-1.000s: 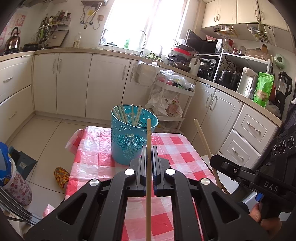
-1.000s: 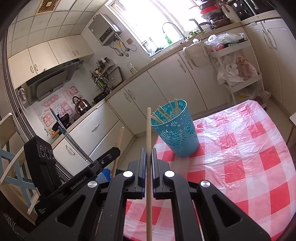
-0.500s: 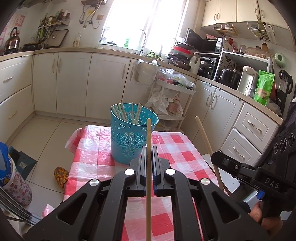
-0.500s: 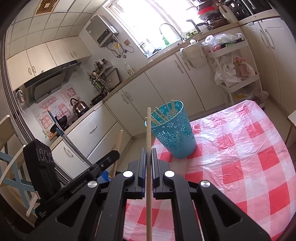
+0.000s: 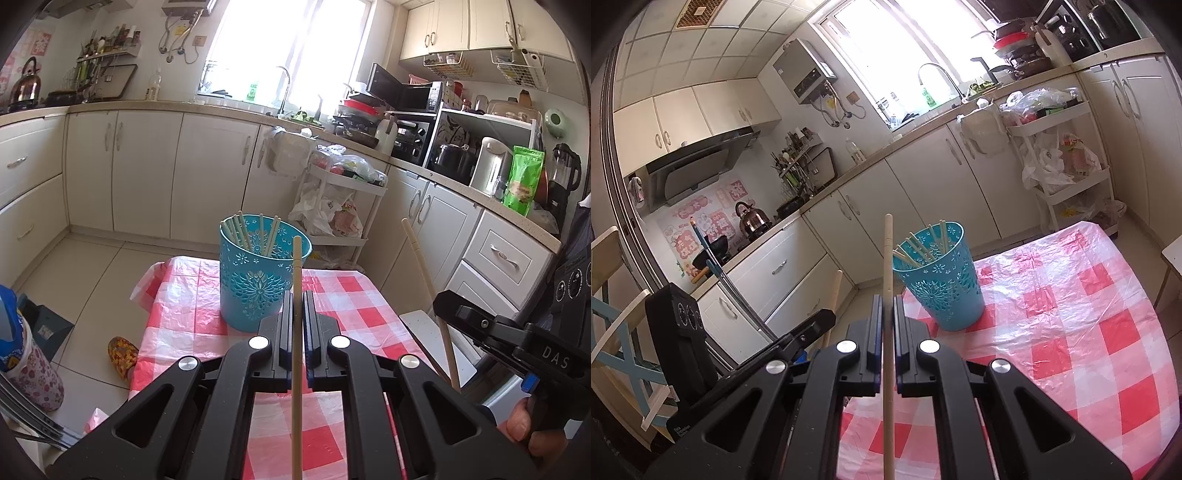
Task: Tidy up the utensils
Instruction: 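Hold both sticks raised beside the teal bin, then carry both held sticks up and over the teal bin opening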
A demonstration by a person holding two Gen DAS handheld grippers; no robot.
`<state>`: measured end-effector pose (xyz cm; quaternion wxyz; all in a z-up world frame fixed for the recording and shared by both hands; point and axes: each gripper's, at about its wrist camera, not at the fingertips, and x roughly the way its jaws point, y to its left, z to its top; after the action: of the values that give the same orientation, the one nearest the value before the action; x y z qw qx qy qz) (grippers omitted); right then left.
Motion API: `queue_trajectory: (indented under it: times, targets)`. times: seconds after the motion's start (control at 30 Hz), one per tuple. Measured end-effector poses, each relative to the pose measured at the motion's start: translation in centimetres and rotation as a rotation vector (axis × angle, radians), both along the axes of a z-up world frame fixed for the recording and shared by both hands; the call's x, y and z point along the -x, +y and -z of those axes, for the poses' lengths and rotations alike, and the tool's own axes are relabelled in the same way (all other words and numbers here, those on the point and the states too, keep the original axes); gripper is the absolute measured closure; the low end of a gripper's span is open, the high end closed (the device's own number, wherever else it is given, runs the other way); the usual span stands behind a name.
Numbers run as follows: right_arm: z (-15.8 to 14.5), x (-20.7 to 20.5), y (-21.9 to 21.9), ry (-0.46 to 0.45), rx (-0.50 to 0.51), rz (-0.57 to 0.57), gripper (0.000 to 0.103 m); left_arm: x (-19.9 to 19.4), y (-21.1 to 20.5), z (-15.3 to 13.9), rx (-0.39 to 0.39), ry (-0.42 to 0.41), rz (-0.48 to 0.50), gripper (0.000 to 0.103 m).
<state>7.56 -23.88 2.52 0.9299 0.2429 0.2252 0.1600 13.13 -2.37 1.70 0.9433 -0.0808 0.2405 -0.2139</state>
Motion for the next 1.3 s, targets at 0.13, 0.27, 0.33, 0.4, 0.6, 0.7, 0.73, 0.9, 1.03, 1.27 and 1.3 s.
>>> queue_trajectory:
  times: [0.13, 0.27, 0.33, 0.4, 0.6, 0.7, 0.73, 0.9, 1.03, 1.27, 1.3]
  targets:
    - [-0.3, 0.2, 0.1, -0.01, 0.004, 0.001, 0.097, 0.2, 0.1, -0.2, 0.003, -0.006, -0.002, 0.098]
    - [-0.2, 0.3, 0.1, -0.01, 0.009, 0.001, 0.097, 0.3, 0.1, -0.2, 0.003, -0.007, -0.003, 0.098]
    - [-0.2, 0.3, 0.2, -0.008, 0.008, 0.0, 0.097, 0.3, 0.2, -0.2, 0.003, -0.006, -0.003, 0.098]
    - [-0.2, 0.2, 0.3, -0.007, 0.008, -0.003, 0.097, 0.3, 0.2, -0.2, 0.004, -0.005, -0.004, 0.098]
    - [-0.5, 0.0, 0.6, -0.016, 0.012, -0.007, 0.097, 0.2, 0.3, -0.4, 0.007, -0.007, -0.009, 0.098]
    - [-0.7, 0.0, 0.8, -0.028, 0.025, -0.006, 0.097, 0.1, 0.2, -0.4, 0.006, -0.008, -0.013, 0.098]
    - [-0.7, 0.0, 0.9, -0.03, 0.028, -0.006, 0.097, 0.1, 0.1, -0.4, 0.005, -0.009, -0.014, 0.098]
    - [-0.8, -0.4, 1.1, -0.034, 0.024, -0.007, 0.097, -0.4, 0.0, -0.6, 0.005, -0.013, -0.018, 0.098]
    - [-1.0, -0.8, 1.3, -0.045, 0.019, -0.008, 0.097, -1.0, -0.1, -0.6, 0.007, -0.015, -0.023, 0.098]
    - [-1.0, -1.8, 1.6, -0.048, 0.015, -0.014, 0.097, -1.5, -0.5, -0.5, 0.006, -0.014, -0.019, 0.098]
    - [-1.0, -2.0, 1.6, -0.05, 0.015, -0.013, 0.097, -1.7, -0.5, -0.5, 0.006, -0.014, -0.019, 0.098]
